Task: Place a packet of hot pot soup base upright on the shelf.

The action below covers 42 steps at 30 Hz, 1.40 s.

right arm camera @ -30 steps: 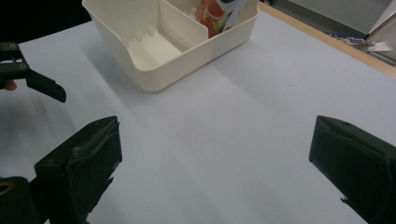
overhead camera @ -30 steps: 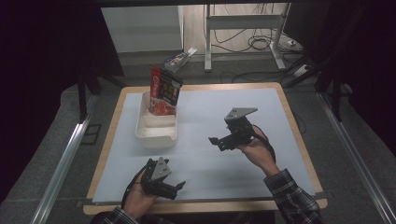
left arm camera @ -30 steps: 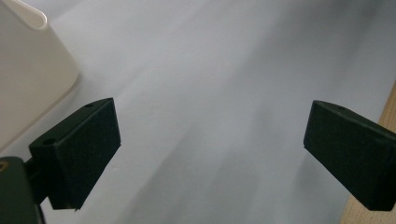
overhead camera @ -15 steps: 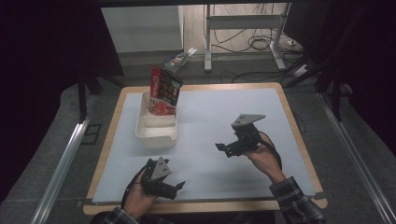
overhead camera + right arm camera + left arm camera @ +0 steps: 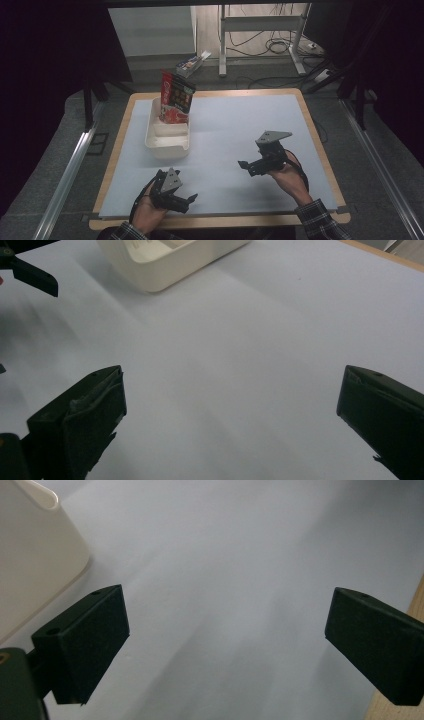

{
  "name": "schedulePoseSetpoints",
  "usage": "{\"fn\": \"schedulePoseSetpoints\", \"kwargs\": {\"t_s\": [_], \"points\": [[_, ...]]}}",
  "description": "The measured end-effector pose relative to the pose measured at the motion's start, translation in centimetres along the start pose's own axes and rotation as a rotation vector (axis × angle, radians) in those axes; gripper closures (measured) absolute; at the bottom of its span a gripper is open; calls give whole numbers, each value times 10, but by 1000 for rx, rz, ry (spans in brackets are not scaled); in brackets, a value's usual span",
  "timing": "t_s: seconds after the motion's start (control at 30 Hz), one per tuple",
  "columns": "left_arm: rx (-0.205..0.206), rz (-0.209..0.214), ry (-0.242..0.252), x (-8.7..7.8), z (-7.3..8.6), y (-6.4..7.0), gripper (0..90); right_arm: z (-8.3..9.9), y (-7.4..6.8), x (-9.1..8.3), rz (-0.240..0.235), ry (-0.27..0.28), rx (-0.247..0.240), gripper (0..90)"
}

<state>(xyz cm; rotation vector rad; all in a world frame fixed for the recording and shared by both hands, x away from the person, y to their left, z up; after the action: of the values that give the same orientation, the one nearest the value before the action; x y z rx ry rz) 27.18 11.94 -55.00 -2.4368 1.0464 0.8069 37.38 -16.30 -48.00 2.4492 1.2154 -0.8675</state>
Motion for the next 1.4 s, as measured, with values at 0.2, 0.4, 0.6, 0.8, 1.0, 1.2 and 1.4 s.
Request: {"fn": "schedulePoseSetpoints", "kwargs": {"t_s": [0.2,0.4,0.6,0.8,1.0,1.2,1.4], "points": [[2,-8,-6,0,1,-1,38,7,0,-9,21,11,-12,0],[2,-15,-10,-2,1,-2,39,15,5,-22,39,17,18,0],[-2,-22,-6,-4,1,-4,41,23,6,-33,57,27,28,0],[-9,-27,10,-7,2,-6,45,30,8,-45,84,29,33,0],[-5,-26,13,-6,2,-6,40,43,13,-56,113,34,52,0],[1,-36,7,-6,3,-6,34,57,18,-66,147,31,73,1],[15,-54,2,-5,4,-7,31,75,23,-77,203,26,81,1]]}}
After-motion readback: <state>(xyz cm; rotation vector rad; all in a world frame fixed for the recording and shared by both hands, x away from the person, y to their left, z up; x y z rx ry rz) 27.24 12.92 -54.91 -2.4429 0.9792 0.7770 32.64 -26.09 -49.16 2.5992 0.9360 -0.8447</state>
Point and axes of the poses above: each handheld gripper's, and its own axes: x roughly forward along the jaws, z roughly out of its underside, y roughly to its right, the point moved 4 cm from there along x, roughly forward along the jaws, and after that the axes turned 2 degrees about x, right-handed, at the moved point
